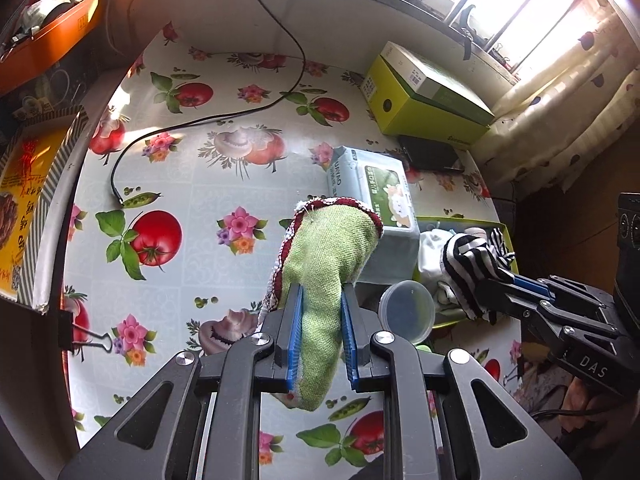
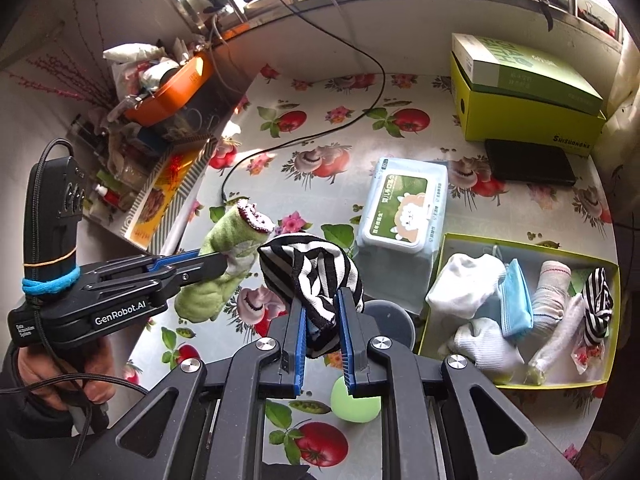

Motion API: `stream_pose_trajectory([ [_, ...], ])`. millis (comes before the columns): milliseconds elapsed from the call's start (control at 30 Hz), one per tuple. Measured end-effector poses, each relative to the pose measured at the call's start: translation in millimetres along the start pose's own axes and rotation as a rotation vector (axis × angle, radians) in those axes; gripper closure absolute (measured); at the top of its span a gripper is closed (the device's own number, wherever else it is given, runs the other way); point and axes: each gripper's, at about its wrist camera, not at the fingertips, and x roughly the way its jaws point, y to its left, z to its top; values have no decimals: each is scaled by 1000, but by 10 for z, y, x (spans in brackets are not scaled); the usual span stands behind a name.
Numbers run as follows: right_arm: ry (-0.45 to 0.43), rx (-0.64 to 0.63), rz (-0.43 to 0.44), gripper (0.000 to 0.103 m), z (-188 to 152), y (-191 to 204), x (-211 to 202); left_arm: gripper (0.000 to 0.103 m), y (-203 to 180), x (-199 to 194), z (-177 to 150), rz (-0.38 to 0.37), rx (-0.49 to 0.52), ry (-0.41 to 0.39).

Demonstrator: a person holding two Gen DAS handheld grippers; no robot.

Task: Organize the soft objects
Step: 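Carry the green towel and striped pouch over the tray with both grippers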

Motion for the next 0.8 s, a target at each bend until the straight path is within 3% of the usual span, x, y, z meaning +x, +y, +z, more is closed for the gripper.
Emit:
stream_pose_trajectory([
  [800,-54,160,-39,89,-249,-698,-245,84,-861,284,167,-45,191,72],
])
